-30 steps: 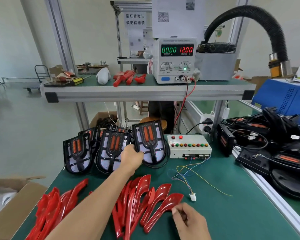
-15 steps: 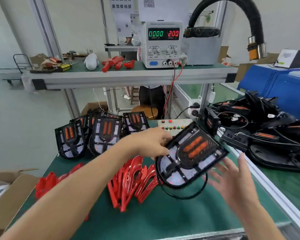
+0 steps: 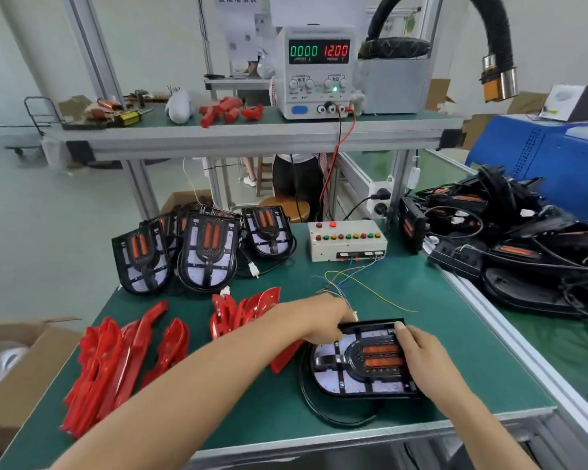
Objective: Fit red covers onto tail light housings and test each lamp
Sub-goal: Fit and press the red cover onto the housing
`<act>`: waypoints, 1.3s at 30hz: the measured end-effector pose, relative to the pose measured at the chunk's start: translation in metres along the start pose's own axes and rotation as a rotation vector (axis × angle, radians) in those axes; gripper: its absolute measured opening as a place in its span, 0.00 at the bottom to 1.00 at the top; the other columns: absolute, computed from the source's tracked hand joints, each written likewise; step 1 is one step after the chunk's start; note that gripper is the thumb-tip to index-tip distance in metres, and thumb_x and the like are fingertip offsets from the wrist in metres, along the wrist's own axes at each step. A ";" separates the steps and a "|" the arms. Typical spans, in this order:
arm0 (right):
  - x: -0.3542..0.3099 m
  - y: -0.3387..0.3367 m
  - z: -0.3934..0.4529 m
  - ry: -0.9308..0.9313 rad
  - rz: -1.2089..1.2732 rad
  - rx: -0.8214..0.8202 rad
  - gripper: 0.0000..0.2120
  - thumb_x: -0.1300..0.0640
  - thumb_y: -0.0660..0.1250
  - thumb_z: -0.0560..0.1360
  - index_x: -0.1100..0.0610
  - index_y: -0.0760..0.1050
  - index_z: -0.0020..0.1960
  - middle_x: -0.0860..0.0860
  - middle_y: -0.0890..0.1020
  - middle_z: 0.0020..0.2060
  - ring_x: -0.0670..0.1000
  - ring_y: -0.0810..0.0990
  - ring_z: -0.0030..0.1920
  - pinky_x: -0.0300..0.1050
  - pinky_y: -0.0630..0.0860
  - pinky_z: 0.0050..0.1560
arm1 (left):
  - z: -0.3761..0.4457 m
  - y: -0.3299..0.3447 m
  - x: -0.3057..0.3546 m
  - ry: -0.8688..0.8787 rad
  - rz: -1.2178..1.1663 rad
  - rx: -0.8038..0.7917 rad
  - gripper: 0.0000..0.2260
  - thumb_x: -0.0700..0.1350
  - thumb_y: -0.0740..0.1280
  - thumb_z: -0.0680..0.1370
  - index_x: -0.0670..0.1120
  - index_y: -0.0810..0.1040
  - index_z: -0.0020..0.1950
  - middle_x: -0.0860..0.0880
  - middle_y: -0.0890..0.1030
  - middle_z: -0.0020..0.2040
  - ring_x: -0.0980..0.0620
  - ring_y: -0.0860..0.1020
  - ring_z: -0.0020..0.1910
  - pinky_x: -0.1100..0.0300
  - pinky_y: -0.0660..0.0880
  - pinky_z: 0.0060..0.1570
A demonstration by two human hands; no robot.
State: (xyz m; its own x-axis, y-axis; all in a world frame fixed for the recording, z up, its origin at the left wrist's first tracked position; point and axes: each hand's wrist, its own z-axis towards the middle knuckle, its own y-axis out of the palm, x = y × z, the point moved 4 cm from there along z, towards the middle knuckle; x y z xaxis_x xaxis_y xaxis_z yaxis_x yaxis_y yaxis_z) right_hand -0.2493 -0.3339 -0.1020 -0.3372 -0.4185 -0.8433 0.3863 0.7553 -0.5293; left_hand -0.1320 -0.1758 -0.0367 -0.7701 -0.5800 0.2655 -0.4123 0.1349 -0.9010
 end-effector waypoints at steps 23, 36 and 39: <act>0.011 -0.002 -0.008 0.006 0.083 0.073 0.21 0.46 0.57 0.85 0.55 0.79 0.41 0.43 0.85 0.34 0.40 0.80 0.33 0.45 0.72 0.40 | -0.027 0.019 -0.042 -0.389 0.254 0.295 0.07 0.38 0.65 0.79 0.43 0.78 0.56 0.40 0.81 0.57 0.37 0.80 0.57 0.51 0.70 0.45; -0.010 -0.013 -0.010 -0.144 -0.175 0.300 0.15 0.48 0.64 0.82 0.57 0.81 0.61 0.54 0.79 0.51 0.54 0.77 0.56 0.50 0.72 0.61 | -0.058 -0.005 -0.023 -0.200 -1.317 0.720 0.04 0.39 0.75 0.77 0.39 0.84 0.43 0.45 0.85 0.37 0.55 0.81 0.30 0.65 0.78 0.32; -0.035 -0.011 -0.019 -0.359 -0.149 0.282 0.12 0.46 0.68 0.78 0.49 0.82 0.58 0.41 0.81 0.48 0.44 0.79 0.53 0.39 0.72 0.56 | -0.036 0.014 -0.003 -0.174 -1.498 0.773 0.04 0.38 0.73 0.78 0.40 0.83 0.43 0.42 0.86 0.40 0.51 0.84 0.37 0.60 0.82 0.41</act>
State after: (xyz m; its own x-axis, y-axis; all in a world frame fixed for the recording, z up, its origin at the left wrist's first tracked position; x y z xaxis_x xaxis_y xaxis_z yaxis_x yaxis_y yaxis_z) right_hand -0.2582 -0.3181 -0.0643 -0.1077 -0.6969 -0.7090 0.5908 0.5287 -0.6094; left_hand -0.1529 -0.1432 -0.0381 0.1276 0.0930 0.9875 -0.3193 -0.9388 0.1296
